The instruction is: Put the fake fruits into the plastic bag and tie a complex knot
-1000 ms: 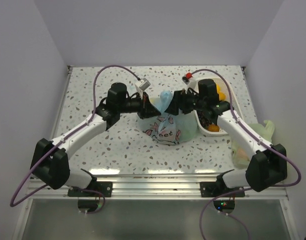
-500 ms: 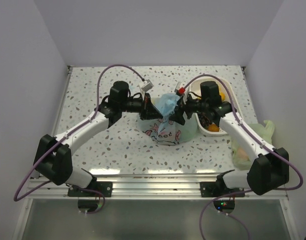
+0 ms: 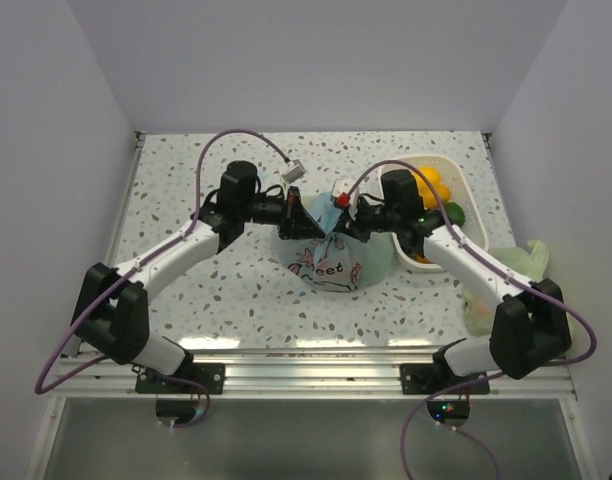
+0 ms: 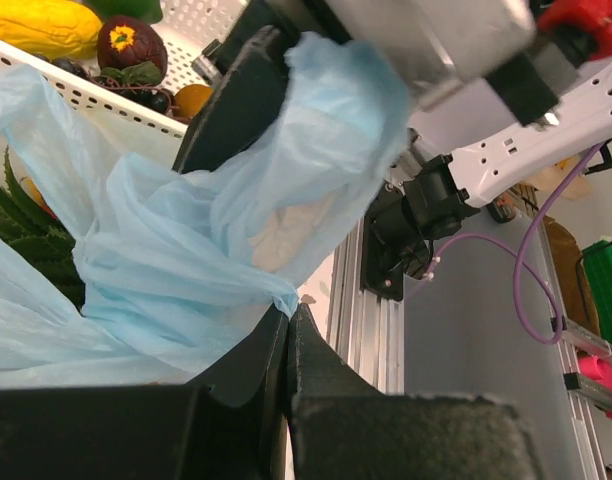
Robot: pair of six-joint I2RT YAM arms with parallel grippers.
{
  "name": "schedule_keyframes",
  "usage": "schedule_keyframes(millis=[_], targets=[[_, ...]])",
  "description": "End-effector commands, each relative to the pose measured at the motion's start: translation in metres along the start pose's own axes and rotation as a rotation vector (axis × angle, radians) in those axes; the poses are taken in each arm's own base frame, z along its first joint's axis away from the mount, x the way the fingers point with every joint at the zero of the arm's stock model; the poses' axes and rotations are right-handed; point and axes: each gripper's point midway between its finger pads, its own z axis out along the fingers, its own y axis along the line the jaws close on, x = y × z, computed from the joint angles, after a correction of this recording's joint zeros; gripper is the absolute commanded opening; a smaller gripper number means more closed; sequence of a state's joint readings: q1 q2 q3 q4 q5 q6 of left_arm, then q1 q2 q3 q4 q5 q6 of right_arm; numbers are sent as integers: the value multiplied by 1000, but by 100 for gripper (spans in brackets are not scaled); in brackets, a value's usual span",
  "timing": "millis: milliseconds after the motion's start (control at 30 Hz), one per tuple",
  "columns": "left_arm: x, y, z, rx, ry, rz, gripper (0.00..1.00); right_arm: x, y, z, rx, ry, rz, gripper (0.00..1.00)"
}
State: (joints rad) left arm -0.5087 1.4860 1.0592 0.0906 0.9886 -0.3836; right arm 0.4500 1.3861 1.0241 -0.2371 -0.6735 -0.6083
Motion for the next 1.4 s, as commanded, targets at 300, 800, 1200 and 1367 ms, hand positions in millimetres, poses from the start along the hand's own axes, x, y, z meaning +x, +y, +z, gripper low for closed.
schedule_keyframes(millis=[300,800,1200,1367], targets=[[-24,-3,-12,-91,-69,154,0,-98,-39,13,150,-231,911,0],[3,76,-51,-567,13,211,0,-116,-6,-2,-3,-396,1418,0],[66,51,-19,-243,32,93,0,-47,26,12,24,-313,1375,0],[53,18,-15,-121,-42,54,0,-48,29,9,21,-321,1339,0]])
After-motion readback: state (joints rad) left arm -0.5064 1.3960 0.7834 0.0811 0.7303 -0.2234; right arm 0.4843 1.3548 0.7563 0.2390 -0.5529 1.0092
